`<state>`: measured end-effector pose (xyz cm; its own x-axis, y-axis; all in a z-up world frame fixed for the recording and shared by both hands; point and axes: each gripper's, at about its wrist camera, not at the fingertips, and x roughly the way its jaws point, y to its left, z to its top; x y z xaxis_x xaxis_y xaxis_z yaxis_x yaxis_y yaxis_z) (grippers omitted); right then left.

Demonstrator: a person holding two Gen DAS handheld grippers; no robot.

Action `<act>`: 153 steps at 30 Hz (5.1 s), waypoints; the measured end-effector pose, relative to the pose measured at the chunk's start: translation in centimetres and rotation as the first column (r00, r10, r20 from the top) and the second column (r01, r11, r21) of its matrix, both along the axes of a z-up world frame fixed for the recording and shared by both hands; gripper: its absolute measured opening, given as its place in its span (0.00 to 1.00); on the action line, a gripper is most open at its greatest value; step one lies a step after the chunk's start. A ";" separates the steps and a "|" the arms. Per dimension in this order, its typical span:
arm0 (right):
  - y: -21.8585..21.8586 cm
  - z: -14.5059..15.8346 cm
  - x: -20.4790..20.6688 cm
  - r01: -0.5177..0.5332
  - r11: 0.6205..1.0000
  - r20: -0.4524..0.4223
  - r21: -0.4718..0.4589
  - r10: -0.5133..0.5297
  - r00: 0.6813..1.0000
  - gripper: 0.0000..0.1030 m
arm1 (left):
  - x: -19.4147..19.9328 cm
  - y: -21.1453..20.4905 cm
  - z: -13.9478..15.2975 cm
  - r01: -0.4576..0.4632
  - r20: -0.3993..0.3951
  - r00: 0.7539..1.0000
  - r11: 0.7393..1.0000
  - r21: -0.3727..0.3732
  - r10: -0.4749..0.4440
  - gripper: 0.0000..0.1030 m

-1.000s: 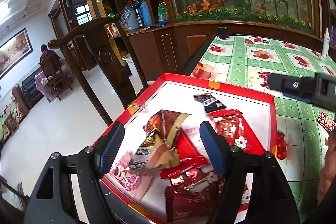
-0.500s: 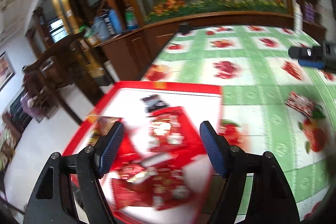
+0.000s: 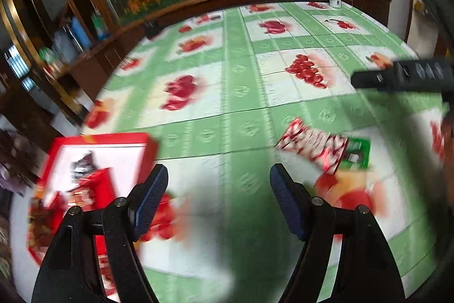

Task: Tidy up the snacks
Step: 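Move both open tools back over the loose snacks on the table, then grasp the red-and-white wrapped candy with the left tool while the right grips the green packet, then lift both held snacks and carry them over the white box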

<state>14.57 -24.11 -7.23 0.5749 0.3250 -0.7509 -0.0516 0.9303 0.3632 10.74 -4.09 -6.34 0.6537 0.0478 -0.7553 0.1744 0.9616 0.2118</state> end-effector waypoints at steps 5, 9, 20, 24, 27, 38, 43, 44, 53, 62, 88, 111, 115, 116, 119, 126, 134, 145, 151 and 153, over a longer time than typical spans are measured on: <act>-1.9 0.2 -0.2 0.072 0.995 -0.024 0.064 -0.071 0.997 0.62 | 3.2 -2.2 -0.3 -0.054 -0.092 0.995 0.994 -0.094 0.045 0.72; -2.9 0.6 -0.4 0.096 0.989 -0.026 0.113 -0.094 0.995 0.62 | 4.3 -3.5 -1.0 -0.103 -0.163 0.984 0.983 -0.150 0.079 0.72; -2.9 1.3 -0.8 0.096 0.986 -0.015 0.136 -0.094 0.995 0.61 | 3.1 -4.0 -3.2 -0.102 -0.175 0.980 0.994 -0.036 0.094 0.72; -2.4 1.0 -0.6 0.072 0.990 -0.029 0.124 -0.069 0.997 0.61 | 1.5 -1.1 -3.2 -0.088 -0.163 0.983 0.996 0.005 0.088 0.72; -0.2 0.7 -0.7 -0.023 0.997 -0.043 0.072 0.026 0.999 0.61 | 0.3 1.3 -3.1 -0.101 -0.155 0.982 0.995 0.024 0.103 0.72; 4.1 -1.6 -1.1 -0.240 0.970 -0.138 0.023 0.241 0.961 0.61 | -1.5 4.5 -1.5 -0.105 -0.076 0.992 0.994 0.003 0.105 0.72; 5.3 -2.3 -1.1 -0.283 0.959 -0.148 0.010 0.281 0.948 0.61 | -1.2 4.0 -1.8 -0.083 -0.053 0.995 0.996 0.025 0.084 0.72; 5.7 -2.6 -1.1 -0.294 0.956 -0.162 -0.005 0.289 0.944 0.61 | -1.2 3.8 -1.8 -0.064 -0.051 0.997 0.997 0.031 0.065 0.72; 7.5 -3.0 -2.0 -0.333 0.934 -0.136 -0.126 0.316 0.939 0.42 | -0.6 4.2 -2.4 -0.022 -0.102 0.995 0.999 -0.029 0.019 0.72; 8.8 -3.1 -3.2 -0.378 0.891 -0.101 -0.252 0.364 0.926 0.32 | -0.7 3.3 -3.5 0.024 -0.135 0.990 0.999 -0.042 -0.030 0.72; 8.5 -3.1 -2.9 -0.370 0.900 -0.098 -0.231 0.357 0.929 0.32 | -1.3 4.7 -3.0 0.010 -0.089 0.996 0.990 -0.142 -0.023 0.23; 6.4 -3.0 -2.2 -0.261 0.950 -0.073 -0.173 0.252 0.965 0.32 | -6.6 5.9 2.7 -0.018 0.156 0.987 0.996 -0.083 0.031 0.23; 5.5 -2.9 -2.3 -0.213 0.968 -0.046 -0.136 0.208 0.977 0.30 | -7.6 7.4 3.2 -0.039 0.180 0.982 0.994 -0.099 0.057 0.23; 5.1 -2.8 -2.3 -0.191 0.974 -0.036 -0.124 0.188 0.982 0.29 | -7.8 7.5 3.2 -0.043 0.184 0.981 0.994 -0.103 0.061 0.23; 4.0 -2.5 -2.4 -0.126 0.988 -0.007 -0.094 0.126 0.992 0.26 | -8.5 8.6 3.4 -0.055 0.190 0.979 0.991 -0.124 0.078 0.23; 2.9 -2.6 -3.7 -0.030 0.999 0.025 -0.041 0.031 0.999 0.22 | -9.9 10.0 3.5 -0.053 0.199 0.976 0.986 -0.157 0.084 0.23; 3.9 -3.1 -7.3 -0.037 0.996 0.051 0.085 0.032 0.998 0.19 | -11.3 11.0 3.2 -0.040 0.195 0.978 0.984 -0.174 0.075 0.23; 5.8 -2.8 -10.7 -0.065 0.986 0.123 0.153 0.046 0.991 0.17 | -12.2 11.4 2.1 -0.013 0.167 0.985 0.983 -0.185 0.044 0.24; 7.2 -2.3 -11.2 -0.105 0.975 0.162 0.196 0.073 0.984 0.17 | -12.2 13.2 2.4 -0.049 0.183 0.979 0.981 -0.189 0.084 0.24; 7.7 -2.2 -11.2 -0.119 0.972 0.167 0.202 0.086 0.982 0.17 | -12.1 13.9 2.4 -0.062 0.186 0.978 0.980 -0.190 0.098 0.24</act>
